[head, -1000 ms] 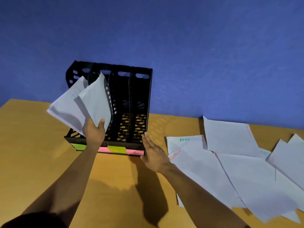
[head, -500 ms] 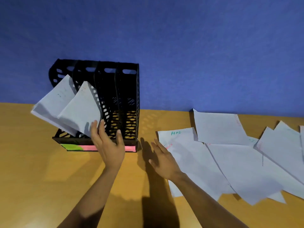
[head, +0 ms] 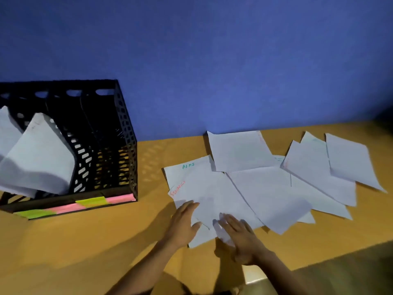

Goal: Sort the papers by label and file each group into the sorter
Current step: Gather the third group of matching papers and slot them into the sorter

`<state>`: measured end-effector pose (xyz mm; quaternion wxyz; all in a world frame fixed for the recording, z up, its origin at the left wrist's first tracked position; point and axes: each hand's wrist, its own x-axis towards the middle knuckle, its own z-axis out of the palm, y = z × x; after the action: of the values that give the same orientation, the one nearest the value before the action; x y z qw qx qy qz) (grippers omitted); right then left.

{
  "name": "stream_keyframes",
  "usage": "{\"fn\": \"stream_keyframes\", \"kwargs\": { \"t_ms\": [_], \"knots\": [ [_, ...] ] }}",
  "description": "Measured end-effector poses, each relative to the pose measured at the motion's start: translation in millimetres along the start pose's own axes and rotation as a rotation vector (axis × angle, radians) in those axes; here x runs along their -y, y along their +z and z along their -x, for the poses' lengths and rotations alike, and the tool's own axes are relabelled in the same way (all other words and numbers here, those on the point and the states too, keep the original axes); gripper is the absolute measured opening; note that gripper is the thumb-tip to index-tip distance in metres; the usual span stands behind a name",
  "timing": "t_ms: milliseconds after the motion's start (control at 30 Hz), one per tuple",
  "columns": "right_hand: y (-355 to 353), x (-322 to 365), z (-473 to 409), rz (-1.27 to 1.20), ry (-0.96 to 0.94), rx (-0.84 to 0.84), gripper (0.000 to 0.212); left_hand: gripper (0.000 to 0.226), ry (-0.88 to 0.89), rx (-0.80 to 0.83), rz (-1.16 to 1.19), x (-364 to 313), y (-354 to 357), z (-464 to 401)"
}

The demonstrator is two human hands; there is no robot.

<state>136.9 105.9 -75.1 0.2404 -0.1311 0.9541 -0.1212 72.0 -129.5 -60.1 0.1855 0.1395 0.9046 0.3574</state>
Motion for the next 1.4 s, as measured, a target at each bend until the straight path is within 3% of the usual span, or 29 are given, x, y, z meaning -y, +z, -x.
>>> {"fn": "stream_keyframes", "kwargs": {
  "t_ms": [167,233,333,433,500,600,667,733,767,867,967,1100,1200,1267,1333,1400],
  "knots": [
    [-2.9,-8.2,5.8,-0.038,0.017,-0.083,0.056,0.063,-0.001,0.121,-0.188,4.8,17.1,-3.9],
    [-7.4,-8.5,7.2,-0.07,-0.008,-0.136,0.058,0.061,0.007,0.095,-0.193,6.0,20.5,-5.0],
    [-11.7,-9.3,6.1,-0.127,0.01,-0.251,0.071,0.053,-0.015,-0.062,-0.064,-1.0,22.1,-2.0],
    [-19.7,-4.7,4.9,-0.232,0.029,-0.317,0.071,0.045,-0.028,-0.355,0.006,-16.8,22.8,1.6],
    [-25.3,-0.4,3.9,-0.322,0.03,-0.386,0.062,0.048,-0.147,-0.511,0.183,-30.5,22.5,0.6],
    [-33.5,9.0,0.4,-0.412,-0.018,-0.484,0.043,0.064,-0.394,-0.597,0.607,-46.5,19.8,-9.4],
    [-36.0,17.7,-2.0,-0.459,-0.053,-0.476,0.043,0.067,-0.493,-0.56,0.865,-50.7,19.2,-16.9],
    [-35.9,27.3,-3.9,-0.475,-0.093,-0.452,0.048,0.072,-0.497,-0.455,1.12,-55.3,19.3,-21.8],
    [-36.5,31.7,-4.2,-0.479,-0.123,-0.43,0.052,0.076,-0.469,-0.432,1.142,-58.5,19.7,-22.9],
    [-42.0,40.3,-3.6,-0.568,-0.269,-0.321,0.059,0.078,-0.4,-0.476,0.959,-63.3,21.2,-25.6],
    [-50.8,35.6,0.6,-0.719,-0.323,-0.19,0.046,0.076,-0.404,-0.513,0.847,-61.5,19.2,-24.9],
    [-54.4,-15.4,23.2,-0.619,-0.134,-0.201,0.067,0.084,-0.394,-0.489,0.788,-58.8,10.4,-20.2],
    [-44.7,-72.4,44.8,-0.237,0.028,-0.244,0.067,0.098,-0.348,-0.461,0.705,-60.2,6.5,-17.0],
    [-39.2,-99.6,55.5,-0.056,0.26,-0.182,0.071,0.104,-0.332,-0.445,0.658,-61.3,7.0,-17.0],
    [-36.7,-112.0,60.8,0.007,0.396,-0.177,0.078,0.104,-0.318,-0.416,0.624,-62.1,7.3,-17.4],
    [-35.4,-119.0,63.3,0.051,0.396,-0.187,0.081,0.094,-0.301,-0.373,0.607,-62.2,8.9,-19.0]
  ]
}}
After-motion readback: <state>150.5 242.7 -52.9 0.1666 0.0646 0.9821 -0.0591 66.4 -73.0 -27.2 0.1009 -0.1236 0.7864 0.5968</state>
